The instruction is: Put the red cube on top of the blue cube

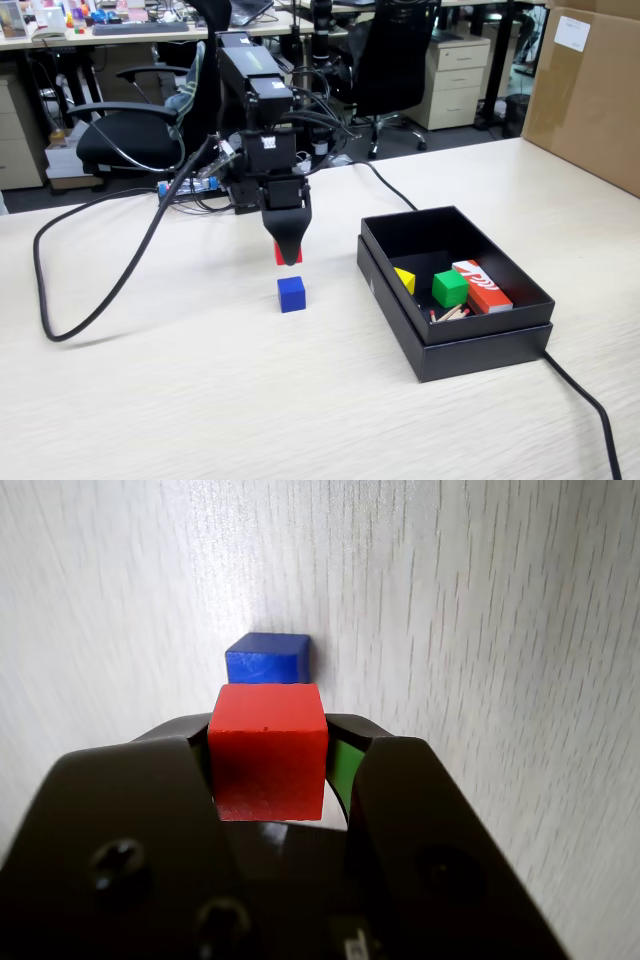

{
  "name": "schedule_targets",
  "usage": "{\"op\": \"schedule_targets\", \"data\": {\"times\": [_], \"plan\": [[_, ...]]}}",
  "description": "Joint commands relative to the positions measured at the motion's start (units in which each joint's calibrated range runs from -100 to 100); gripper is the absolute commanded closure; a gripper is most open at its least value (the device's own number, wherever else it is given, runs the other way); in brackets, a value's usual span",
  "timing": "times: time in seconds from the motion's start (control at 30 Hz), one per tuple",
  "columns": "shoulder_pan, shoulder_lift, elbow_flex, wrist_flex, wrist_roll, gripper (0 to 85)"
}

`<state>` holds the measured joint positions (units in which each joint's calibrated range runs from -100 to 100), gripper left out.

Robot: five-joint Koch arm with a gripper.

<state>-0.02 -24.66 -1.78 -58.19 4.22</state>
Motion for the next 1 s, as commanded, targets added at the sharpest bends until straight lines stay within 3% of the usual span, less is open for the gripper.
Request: {"op": "schedule_targets", "data": {"times": [0.0, 0.97], "plan": [[0.0, -1.8, 1.2, 2.8, 0.3, 84.6], [-0.6, 3.3, 0.1, 6.6, 0.1, 84.6]]}}
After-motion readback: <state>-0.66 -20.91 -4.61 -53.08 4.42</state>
